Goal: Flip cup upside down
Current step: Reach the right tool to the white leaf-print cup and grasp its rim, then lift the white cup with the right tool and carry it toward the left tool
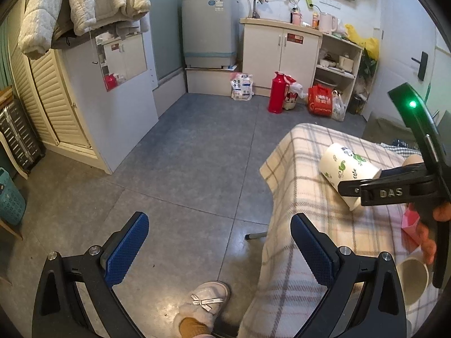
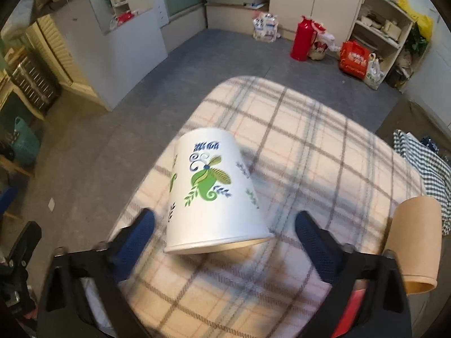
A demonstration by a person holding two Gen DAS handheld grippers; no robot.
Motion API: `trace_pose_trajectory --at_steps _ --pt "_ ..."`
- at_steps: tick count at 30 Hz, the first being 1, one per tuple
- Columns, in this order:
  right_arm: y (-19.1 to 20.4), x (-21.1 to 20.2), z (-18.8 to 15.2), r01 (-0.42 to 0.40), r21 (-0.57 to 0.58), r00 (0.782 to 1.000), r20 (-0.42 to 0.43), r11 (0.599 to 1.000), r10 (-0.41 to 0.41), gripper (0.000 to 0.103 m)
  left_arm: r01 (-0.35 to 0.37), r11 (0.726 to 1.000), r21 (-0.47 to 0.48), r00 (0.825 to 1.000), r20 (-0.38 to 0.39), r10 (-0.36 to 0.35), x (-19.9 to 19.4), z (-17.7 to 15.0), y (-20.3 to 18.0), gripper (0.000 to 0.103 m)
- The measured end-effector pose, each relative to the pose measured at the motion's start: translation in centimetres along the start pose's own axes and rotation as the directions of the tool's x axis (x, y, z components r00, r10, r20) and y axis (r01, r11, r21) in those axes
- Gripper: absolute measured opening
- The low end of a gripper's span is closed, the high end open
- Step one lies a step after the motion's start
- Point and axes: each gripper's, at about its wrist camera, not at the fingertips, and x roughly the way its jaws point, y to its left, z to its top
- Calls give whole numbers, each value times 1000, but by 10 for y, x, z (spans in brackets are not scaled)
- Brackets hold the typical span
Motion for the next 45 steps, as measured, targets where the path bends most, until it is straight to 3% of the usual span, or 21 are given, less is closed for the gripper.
trace_pose_trajectory --at_steps 5,11,18,23,28,33,38,45 --pt "8 -19 -16 -15 -8 1000 17 1000 15 69 1 1000 12 1000 9 -1 -18 1 -4 103" --pt "21 -86 -57 -20 -7 996 90 1000 21 68 10 1000 8 998 63 -10 -66 4 -8 103" --pt "26 -193 -144 66 94 982 170 993 -81 68 56 998 4 988 141 -56 -139 -9 -15 103" --pt "37 -230 -220 116 168 974 172 979 -145 68 108 994 27 981 158 -110 -177 -45 -27 103" --pt "47 -224 -278 103 218 980 147 970 -137 68 155 986 55 979 125 -161 -193 -94 -38 103" --pt "49 -197 -325 93 250 988 98 964 -121 68 159 983 91 983 78 -166 -198 -140 -49 103" --pt "52 -176 -348 86 263 990 82 961 -111 69 144 983 114 987 51 -150 -201 -166 -54 103" --pt "48 -155 -363 98 262 992 48 960 -114 69 148 984 102 988 16 -150 -201 -175 -56 103"
